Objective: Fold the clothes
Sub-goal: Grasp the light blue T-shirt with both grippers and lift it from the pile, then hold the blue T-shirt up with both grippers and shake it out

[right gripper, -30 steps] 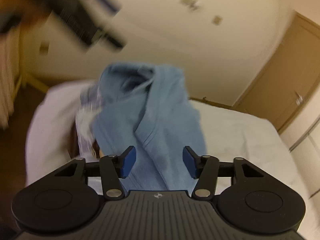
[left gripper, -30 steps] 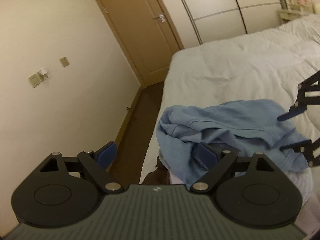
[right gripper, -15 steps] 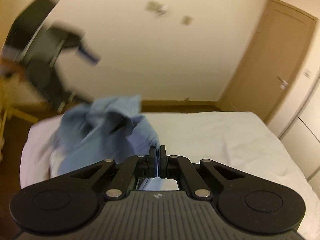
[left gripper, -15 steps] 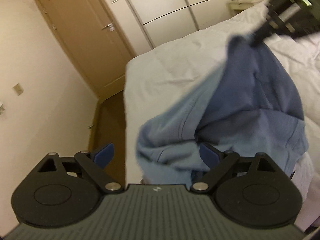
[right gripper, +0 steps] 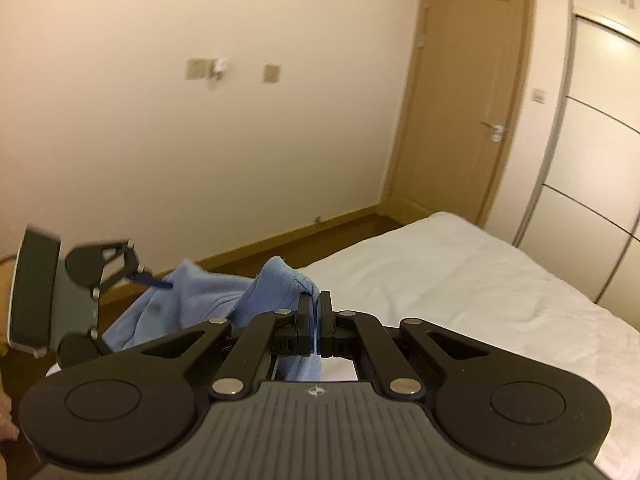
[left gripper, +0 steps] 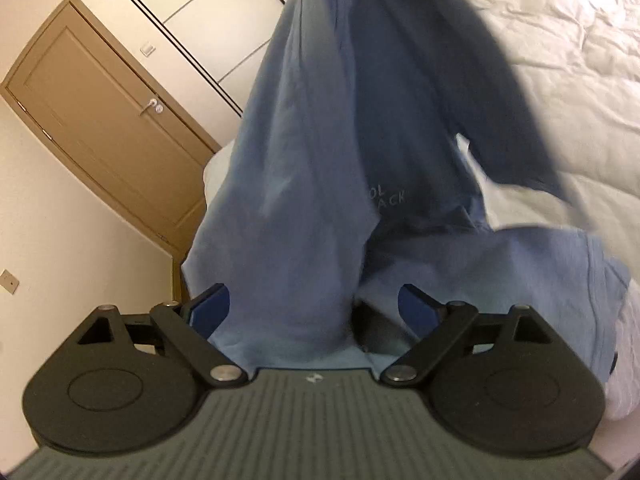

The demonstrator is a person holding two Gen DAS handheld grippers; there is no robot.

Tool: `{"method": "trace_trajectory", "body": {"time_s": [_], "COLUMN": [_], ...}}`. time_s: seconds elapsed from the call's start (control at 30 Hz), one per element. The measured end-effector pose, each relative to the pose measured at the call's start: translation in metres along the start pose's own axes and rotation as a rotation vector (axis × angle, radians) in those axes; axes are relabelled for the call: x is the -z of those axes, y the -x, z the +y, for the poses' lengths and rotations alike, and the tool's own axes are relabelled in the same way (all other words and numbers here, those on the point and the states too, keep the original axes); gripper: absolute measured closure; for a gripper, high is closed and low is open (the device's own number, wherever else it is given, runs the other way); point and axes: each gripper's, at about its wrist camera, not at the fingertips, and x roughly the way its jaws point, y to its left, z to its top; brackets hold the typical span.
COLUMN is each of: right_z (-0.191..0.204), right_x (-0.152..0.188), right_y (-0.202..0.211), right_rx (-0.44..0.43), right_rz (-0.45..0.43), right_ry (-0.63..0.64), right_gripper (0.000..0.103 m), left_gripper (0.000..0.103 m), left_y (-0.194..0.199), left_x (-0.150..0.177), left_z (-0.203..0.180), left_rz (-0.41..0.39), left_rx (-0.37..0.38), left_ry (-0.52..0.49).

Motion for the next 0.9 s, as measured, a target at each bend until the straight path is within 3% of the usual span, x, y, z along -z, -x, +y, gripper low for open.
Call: {"method": "trace_trajectory", "body": {"time_s": [0.2,0.37,0.4,0.47,0.53,0.67,0.9], "right_z": [-0.020,-0.036,-0.042,-0.053,-0.065,-0.091,-0.133], "right_x": [-0.018,-0.028,-0.027,-0.023,-0.020,0.000,0.040], "right_y": [0.033,0.067,0.074,0.087,0.101,0.151,0.254], "right_rx": [0.047,0.091,0.107,0.142,0.176,0.266,0.434], "right_rz": [-0.045,-0.074,-0.077,-0.081,-0.086,-0.100,-0.135], "right_ry": [-0.032,-0.036,-0.042,-0.056,-0.070,-0.095,-0.134], "right_gripper": [0.103,0.103,0.103,0.103,0.103,0.103,0.103], "left_gripper": [0.016,0.051,0.056,0.081,0.097,0.099,0.099], "left_y": [0.000,0.003,0.007,0.017,0.032,0.065,0.133], "left_x": [-0.027,-0.056,-0.061,-0.073,-0.085,-0.114,-0.202], "left_z": [-0.003,-0.025,-0.028,-0.028,-0.025,-0.023,-0.050], "left_rz": [-0.065,-0.093,-0.107,-0.133,-0.166,-0.233,-0.372], "left_rx": [-0.021,-0.075,-0.077,-0.056,-0.015,0.084,0.283], "left_ry": [0.012,-0.085,-0.082,-0.048,0.008,0.083,0.064]}}
